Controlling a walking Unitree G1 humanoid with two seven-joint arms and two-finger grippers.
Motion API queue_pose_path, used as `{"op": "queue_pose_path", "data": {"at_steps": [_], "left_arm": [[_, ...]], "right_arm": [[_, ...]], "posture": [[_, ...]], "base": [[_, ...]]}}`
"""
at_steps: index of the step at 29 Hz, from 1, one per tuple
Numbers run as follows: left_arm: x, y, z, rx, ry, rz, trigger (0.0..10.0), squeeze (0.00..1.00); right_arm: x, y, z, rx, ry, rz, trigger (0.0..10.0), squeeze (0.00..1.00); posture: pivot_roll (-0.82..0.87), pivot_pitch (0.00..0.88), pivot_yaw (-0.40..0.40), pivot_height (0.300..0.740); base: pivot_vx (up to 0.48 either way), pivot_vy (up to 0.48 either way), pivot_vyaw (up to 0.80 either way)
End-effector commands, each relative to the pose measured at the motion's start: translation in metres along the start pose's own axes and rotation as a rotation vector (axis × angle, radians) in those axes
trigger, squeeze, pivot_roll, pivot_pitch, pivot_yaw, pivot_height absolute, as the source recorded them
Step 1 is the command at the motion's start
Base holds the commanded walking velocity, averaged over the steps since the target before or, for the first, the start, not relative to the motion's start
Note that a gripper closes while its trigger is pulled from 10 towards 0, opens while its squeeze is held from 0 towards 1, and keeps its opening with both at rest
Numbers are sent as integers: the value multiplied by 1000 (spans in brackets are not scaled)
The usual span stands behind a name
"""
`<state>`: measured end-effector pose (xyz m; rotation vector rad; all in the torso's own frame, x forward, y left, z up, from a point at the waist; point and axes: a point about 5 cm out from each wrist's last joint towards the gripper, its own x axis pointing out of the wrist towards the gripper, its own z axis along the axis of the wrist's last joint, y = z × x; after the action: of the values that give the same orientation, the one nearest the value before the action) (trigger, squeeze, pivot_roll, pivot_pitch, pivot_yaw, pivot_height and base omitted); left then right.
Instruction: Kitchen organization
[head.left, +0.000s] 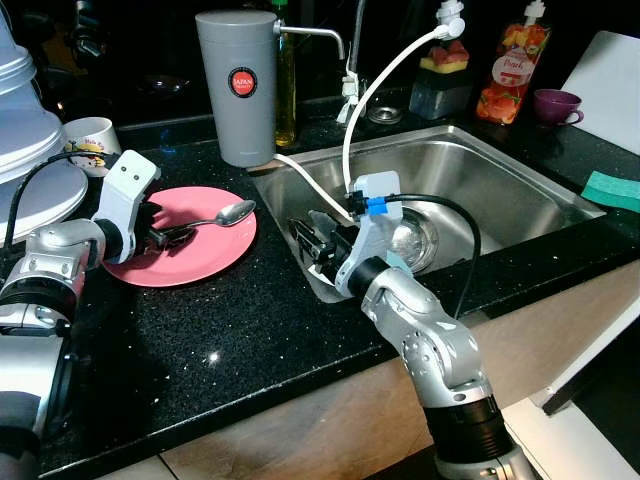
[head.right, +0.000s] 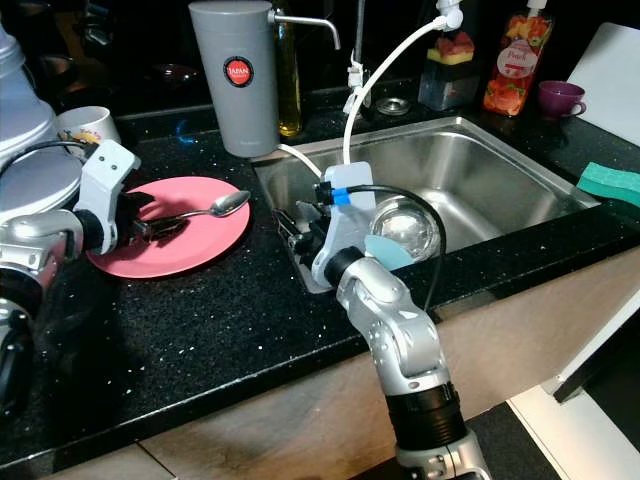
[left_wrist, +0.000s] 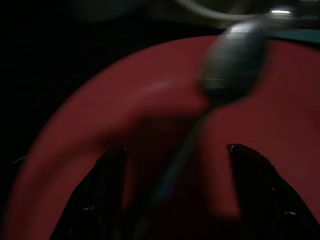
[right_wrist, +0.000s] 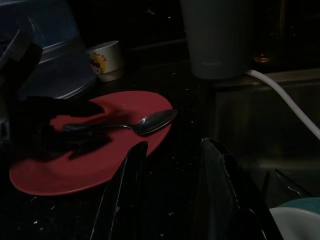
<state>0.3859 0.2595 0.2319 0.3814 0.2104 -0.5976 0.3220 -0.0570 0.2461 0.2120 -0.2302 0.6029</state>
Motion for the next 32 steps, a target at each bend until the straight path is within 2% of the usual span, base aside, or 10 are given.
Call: {"op": "queue_pose_path", "data": {"at_steps": [1,2,3,4,6,10,17,28,31,32], "left_arm": [[0,-14,-21,3,156,-186,5725,0],[0,-14,-21,3,156,-186,5725,0],[-1,-16,-23,16,183,-232,3647,0],[-2,-17,-23,21,202,-269,0,0],[-2,-17,-23,21,202,-269,0,0],[-6,-19,-21,36,272,-386,0,0],[-8,-19,-15,43,293,-449,0,0],[-8,-8,6,80,195,-328,0,0],[-15,3,35,77,56,-281,0,0],[-15,3,35,77,56,-281,0,0]], "right_arm": [[-1,0,2,15,4,-5,10000,0],[-1,0,2,15,4,-5,10000,0],[-1,0,2,16,5,-5,10000,0],[0,-1,3,17,6,-4,10000,0],[0,-1,3,17,6,-4,10000,0],[2,-1,6,21,3,-2,10000,0],[3,-2,7,24,0,-3,10000,0],[7,-4,9,35,-7,-7,10000,0],[8,-6,13,51,-21,-12,10000,0],[8,-6,13,51,-21,-12,10000,0]], "posture": [[-86,142,27,740],[-86,142,27,740],[-85,142,26,740],[-83,139,25,740],[-83,139,25,740],[-80,131,24,740],[-77,125,23,740],[-70,111,19,740],[-70,104,21,740],[-70,104,21,740]], "base": [[0,0,0],[0,0,0],[0,0,0],[0,0,0],[0,0,0],[0,0,0],[0,0,0],[0,0,0],[0,0,0],[0,0,0]]}}
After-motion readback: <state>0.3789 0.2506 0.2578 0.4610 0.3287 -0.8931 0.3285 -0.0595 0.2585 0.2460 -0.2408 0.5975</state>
